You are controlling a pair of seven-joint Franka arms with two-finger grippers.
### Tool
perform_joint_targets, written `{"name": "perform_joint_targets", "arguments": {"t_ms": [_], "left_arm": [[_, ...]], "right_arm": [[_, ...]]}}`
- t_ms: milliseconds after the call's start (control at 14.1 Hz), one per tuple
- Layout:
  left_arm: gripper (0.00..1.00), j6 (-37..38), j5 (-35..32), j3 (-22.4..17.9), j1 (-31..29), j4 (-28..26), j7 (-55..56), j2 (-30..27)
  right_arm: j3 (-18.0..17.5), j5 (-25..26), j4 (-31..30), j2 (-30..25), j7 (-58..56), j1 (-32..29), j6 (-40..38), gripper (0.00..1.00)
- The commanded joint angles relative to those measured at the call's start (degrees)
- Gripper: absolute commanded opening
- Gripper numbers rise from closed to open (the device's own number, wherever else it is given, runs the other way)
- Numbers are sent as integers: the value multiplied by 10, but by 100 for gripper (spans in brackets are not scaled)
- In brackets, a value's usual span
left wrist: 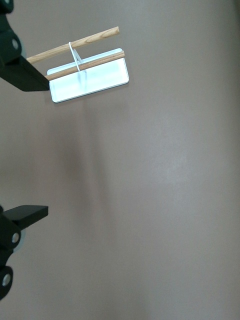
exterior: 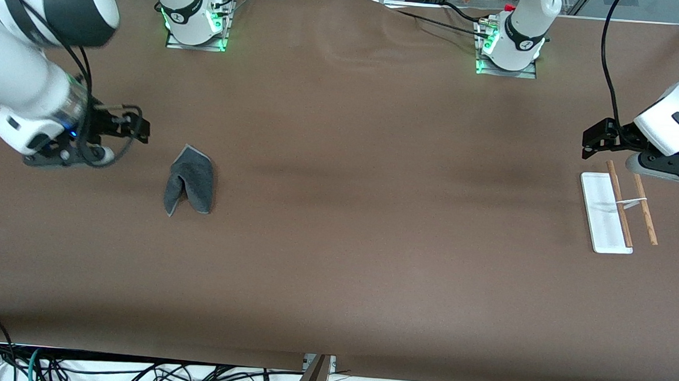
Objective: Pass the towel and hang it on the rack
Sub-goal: 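Reach the right gripper down to the grey towel, then close the right gripper on the towel corner and lift it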
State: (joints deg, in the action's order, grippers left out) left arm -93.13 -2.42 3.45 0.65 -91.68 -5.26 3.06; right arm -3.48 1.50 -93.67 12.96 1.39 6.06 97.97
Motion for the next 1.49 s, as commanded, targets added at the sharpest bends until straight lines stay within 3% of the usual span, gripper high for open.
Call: {"name": "perform_joint_targets", "arguments": {"t_ms": [0, 427, 854, 1423], "left_arm": [[100, 14, 7, 0, 1, 19, 1, 8], [100, 22, 7, -1, -6, 18, -1, 8], [100, 22, 7, -1, -6, 19, -1, 9], [100, 22, 7, 0, -4, 19, 2, 8]], "right_arm": [[2, 10, -12, 40, -1, -7, 47, 99], [6, 31, -94, 90, -16, -19, 191, 98], [8, 25, -97, 180, -67, -46, 268, 98], [8, 22, -81, 212, -79, -48, 301, 98]]}}
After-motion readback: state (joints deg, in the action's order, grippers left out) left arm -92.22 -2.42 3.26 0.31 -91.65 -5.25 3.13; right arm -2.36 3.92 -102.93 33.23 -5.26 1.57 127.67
